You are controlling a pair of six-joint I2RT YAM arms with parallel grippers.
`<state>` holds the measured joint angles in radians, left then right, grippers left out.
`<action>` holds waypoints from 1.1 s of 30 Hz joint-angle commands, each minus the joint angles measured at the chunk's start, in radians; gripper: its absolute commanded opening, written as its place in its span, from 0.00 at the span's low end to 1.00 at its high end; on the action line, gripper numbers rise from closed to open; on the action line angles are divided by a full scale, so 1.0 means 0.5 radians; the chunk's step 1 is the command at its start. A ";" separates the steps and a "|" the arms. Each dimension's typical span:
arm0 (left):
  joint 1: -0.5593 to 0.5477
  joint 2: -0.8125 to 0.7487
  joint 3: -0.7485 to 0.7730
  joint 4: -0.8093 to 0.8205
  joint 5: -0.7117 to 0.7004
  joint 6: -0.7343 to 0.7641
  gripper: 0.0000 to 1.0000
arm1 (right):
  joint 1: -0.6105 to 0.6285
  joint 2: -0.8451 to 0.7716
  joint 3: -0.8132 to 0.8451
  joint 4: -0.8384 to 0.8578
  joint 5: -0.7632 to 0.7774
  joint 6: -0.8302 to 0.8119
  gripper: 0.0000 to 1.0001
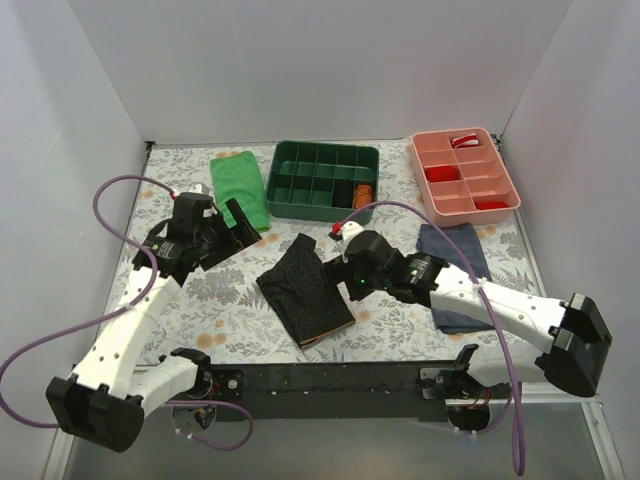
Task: Roll the underwear
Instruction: Pick up the underwear from the center of the board.
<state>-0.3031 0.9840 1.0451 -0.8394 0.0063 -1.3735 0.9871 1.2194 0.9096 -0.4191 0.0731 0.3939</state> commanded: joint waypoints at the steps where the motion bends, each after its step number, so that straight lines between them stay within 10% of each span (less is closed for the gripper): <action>1: 0.002 0.078 -0.022 0.099 -0.080 0.029 0.98 | 0.170 0.196 0.233 0.007 0.243 0.108 0.95; 6: 0.075 0.155 -0.016 -0.014 -0.329 0.016 0.98 | 0.323 0.475 0.399 0.071 0.164 0.117 0.93; 13: 0.520 0.152 -0.249 0.114 0.205 0.062 0.98 | 0.440 0.887 0.724 -0.030 0.167 0.059 0.81; 33: 0.594 0.161 -0.369 0.206 0.417 0.044 0.98 | 0.440 1.080 0.675 -0.003 -0.069 0.059 0.57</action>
<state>-0.0093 1.0885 0.8715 -0.7547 0.1741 -1.3643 1.2064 1.8118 1.2842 -0.4374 0.0978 0.4164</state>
